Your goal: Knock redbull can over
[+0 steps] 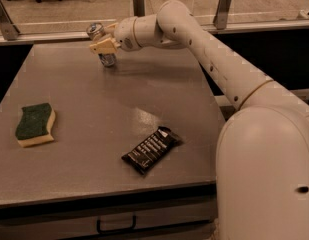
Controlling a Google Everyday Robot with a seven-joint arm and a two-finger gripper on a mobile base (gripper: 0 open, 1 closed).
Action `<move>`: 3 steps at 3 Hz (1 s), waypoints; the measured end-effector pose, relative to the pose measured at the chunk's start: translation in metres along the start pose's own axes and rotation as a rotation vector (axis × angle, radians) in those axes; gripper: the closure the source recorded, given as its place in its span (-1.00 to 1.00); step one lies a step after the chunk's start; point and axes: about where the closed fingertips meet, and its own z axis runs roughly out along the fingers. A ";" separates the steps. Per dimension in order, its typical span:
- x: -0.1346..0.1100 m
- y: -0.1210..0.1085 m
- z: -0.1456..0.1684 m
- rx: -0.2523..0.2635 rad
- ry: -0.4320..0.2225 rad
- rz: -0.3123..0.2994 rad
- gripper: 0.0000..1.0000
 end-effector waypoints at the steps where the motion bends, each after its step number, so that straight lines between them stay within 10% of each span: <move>1: -0.016 -0.003 -0.007 -0.032 0.086 -0.092 0.73; 3: -0.010 0.014 -0.025 -0.179 0.465 -0.270 1.00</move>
Offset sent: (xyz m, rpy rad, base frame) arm -0.0529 -0.0395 0.0246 -0.7771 -0.0350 0.3322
